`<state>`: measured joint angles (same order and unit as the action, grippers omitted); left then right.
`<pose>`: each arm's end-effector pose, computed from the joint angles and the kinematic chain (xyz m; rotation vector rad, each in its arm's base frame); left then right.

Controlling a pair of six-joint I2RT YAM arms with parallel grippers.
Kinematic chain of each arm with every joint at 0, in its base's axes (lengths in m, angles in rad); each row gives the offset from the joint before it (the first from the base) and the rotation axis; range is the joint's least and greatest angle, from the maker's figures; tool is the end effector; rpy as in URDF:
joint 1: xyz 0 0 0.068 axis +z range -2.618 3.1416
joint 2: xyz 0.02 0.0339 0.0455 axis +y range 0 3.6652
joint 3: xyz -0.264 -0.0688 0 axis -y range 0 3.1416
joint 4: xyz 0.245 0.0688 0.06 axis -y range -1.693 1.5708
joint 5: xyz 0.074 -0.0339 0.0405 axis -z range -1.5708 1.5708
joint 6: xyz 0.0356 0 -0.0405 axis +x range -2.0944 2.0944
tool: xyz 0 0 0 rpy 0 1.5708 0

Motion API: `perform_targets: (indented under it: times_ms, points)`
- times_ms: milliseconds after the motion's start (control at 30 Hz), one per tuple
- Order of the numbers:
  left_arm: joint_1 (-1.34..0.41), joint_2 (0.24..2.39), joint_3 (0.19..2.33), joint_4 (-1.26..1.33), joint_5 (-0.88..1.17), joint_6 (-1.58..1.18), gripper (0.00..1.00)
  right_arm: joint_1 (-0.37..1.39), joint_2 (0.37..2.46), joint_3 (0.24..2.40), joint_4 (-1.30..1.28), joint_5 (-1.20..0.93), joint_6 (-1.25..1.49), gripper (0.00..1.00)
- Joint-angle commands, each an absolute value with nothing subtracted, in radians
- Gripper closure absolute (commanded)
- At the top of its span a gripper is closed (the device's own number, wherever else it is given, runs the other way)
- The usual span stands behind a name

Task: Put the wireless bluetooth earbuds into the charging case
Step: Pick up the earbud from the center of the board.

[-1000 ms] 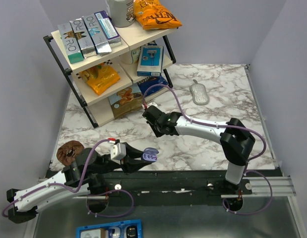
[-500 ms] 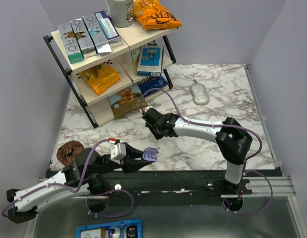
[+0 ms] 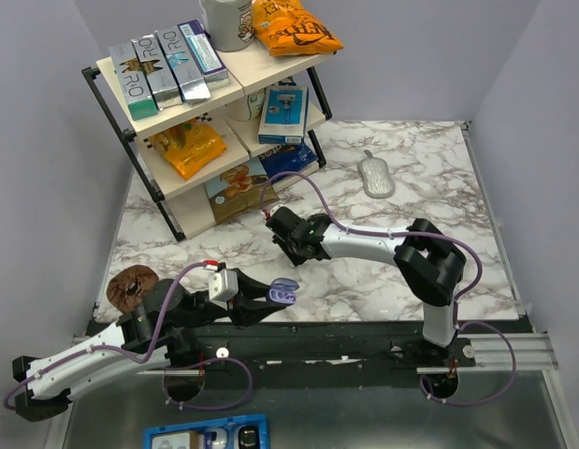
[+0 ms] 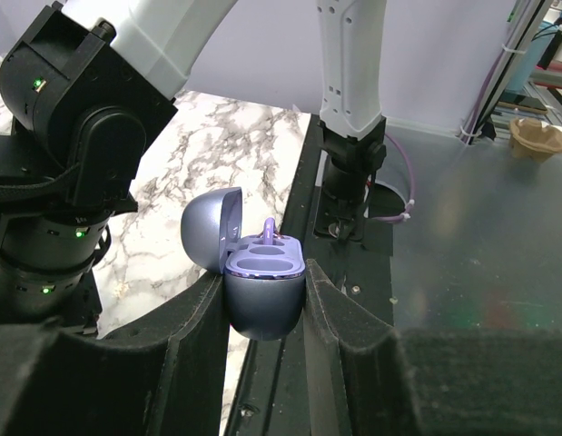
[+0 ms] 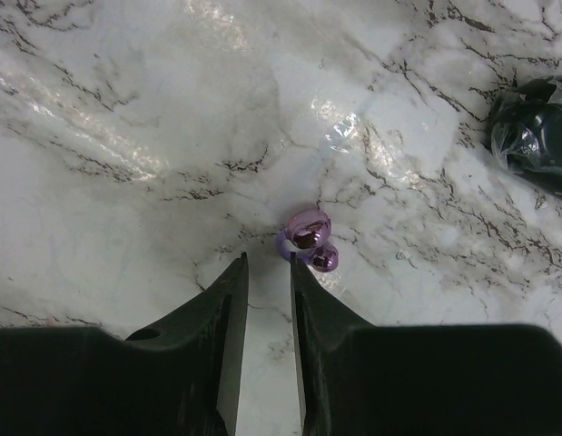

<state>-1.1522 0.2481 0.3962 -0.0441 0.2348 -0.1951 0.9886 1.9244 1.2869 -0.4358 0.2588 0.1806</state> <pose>0.0354 -0.0998 0.2851 0.9161 1.3144 -1.2463 0.2252 0.3255 0.1683 -0.9382 2.4120 0.0819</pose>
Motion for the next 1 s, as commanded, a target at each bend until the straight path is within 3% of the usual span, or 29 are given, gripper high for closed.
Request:
perform_targets:
  times_ms: [0,567,967]
  points:
    - [-1.152,0.252,0.393,-0.035,0.209,-0.202,1.0,0.983,1.941,1.292,-0.394,0.252,0.158,0.66]
    - [-1.152,0.253,0.39,-0.04,0.199,-0.199,1.0,0.969,1.971,1.27,-0.35,0.259,0.152,0.65]
    - [-1.152,0.264,0.391,-0.032,0.201,-0.198,1.0,0.959,1.967,1.244,-0.348,0.298,0.164,0.74]
